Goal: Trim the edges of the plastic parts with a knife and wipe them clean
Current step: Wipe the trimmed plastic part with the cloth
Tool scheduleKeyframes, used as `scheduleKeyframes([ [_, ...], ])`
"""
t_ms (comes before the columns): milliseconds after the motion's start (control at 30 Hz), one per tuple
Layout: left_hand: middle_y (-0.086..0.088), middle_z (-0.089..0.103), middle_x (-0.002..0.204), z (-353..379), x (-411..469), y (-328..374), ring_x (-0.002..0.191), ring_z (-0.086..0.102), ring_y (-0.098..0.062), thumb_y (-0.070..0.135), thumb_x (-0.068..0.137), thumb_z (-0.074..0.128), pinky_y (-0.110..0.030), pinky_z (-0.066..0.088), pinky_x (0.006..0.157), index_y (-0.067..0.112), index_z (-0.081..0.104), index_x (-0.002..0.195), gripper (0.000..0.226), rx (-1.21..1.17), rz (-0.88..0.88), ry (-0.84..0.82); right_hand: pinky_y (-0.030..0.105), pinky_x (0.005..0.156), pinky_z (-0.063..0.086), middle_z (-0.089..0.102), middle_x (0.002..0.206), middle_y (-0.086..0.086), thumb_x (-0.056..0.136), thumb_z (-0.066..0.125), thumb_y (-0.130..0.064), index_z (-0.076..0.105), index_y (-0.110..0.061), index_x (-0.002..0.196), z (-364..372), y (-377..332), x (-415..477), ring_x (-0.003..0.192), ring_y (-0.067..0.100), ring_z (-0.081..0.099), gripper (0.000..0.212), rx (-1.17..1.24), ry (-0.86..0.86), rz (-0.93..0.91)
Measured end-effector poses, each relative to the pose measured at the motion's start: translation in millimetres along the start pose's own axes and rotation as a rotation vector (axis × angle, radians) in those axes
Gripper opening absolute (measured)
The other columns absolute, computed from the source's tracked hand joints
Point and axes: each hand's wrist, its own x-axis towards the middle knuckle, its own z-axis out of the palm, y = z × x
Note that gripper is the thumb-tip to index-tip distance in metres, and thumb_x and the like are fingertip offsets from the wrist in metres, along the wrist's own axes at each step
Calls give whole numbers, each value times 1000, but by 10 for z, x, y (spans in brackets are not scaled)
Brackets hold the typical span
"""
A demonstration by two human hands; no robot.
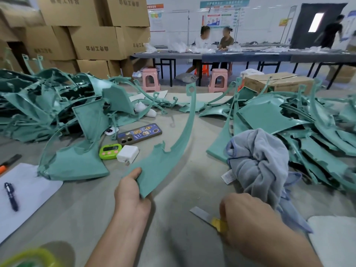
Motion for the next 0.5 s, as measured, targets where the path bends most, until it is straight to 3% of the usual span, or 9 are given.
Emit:
scheduleKeyframes([
  [100, 2, 72, 59, 10, -24, 13, 45, 67, -9, 6, 98, 55, -17, 47, 36, 13, 64, 92, 12, 13, -49, -4, 27, 69, 43, 52, 86, -5, 85, 64, -26, 61, -23, 89, 16, 28, 30, 91, 24, 61, 6, 3, 6, -30],
  [200, 4, 70, 55, 16, -47, 17, 48, 67, -10, 8, 98, 55, -15, 49, 40, 15, 62, 87, 14, 35, -81, -5, 31, 59, 44, 53, 72, -3, 85, 64, -22, 50, -18, 73, 31, 204, 128, 76, 24, 57, 19, 92, 64, -81],
  [300, 2, 69, 53, 11, -71, 23, 56, 65, -12, 8, 97, 56, -15, 48, 39, 13, 63, 86, 14, 49, -108, -9, 35, 55, 56, 65, 70, 3, 91, 64, -10, 57, -19, 77, -66, 396, 171, 64, 21, 66, 19, 518, 142, -126],
  [367, -1, 67, 50, 18, -97, 22, 50, 64, -13, 5, 96, 58, -17, 48, 37, 10, 62, 86, 13, 60, -120, -4, 39, 56, 60, 71, 72, -1, 93, 67, -10, 60, -22, 83, -98, 426, 170, 60, 17, 67, 17, 732, 323, -204],
  [433, -4, 65, 49, 32, -114, 13, 42, 63, -14, 2, 95, 58, -17, 47, 37, 6, 61, 83, 13, 74, -132, 5, 33, 61, 54, 69, 71, -5, 92, 72, -19, 57, -23, 87, -52, 324, 168, 58, 15, 60, 16, 723, 616, -326],
  [500, -8, 66, 56, 37, -120, -8, 35, 60, -15, 0, 95, 59, -16, 45, 35, 5, 60, 80, 16, 102, -157, 11, 24, 61, 48, 67, 70, -8, 86, 72, -26, 52, -28, 86, 34, 153, 144, 58, 13, 55, 20, 633, 767, -399],
])
